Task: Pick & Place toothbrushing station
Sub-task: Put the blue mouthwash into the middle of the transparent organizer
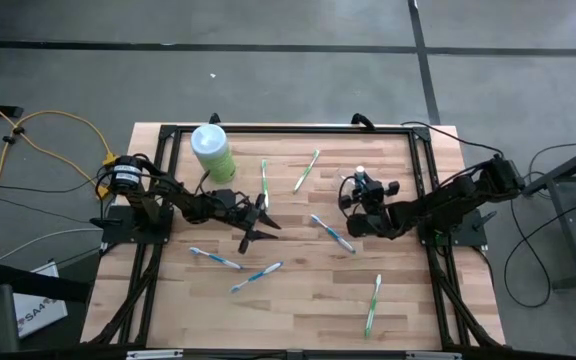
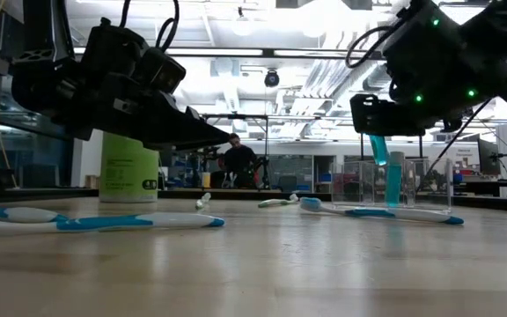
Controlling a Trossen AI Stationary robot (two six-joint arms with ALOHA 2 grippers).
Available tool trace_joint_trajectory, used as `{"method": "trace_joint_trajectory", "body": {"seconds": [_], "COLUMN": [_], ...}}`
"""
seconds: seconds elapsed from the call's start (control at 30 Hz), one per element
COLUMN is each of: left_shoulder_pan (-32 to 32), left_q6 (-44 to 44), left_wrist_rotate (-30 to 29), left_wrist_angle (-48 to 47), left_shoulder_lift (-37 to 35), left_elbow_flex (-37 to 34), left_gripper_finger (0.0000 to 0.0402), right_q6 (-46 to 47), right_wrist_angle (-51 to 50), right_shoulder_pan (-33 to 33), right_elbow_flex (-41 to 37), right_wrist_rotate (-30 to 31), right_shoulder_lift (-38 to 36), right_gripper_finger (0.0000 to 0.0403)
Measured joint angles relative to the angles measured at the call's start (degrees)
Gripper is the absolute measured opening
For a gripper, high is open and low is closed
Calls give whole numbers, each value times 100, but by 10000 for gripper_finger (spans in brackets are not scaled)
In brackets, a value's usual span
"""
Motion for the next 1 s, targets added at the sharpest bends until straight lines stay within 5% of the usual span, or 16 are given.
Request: {"method": "trace_joint_trajectory", "body": {"seconds": [0.4,0.67,0.87,1.0], "left_shoulder_pan": [-2,-147,-155,-155], "left_q6": [0,-2,-1,0], "left_wrist_rotate": [15,13,11,7], "left_wrist_angle": [77,183,235,241], "left_shoulder_lift": [2,2,2,2], "left_elbow_flex": [0,0,2,2], "left_gripper_finger": [127,127,127,127], "right_q6": [451,916,905,904], "right_wrist_angle": [-21,318,483,488], "right_shoulder_pan": [6,88,82,82], "right_elbow_flex": [-7,-5,-14,-13], "right_wrist_rotate": [-414,-60,-207,-231], "right_shoulder_lift": [276,879,940,938], "right_gripper_finger": [79,79,136,139]}}
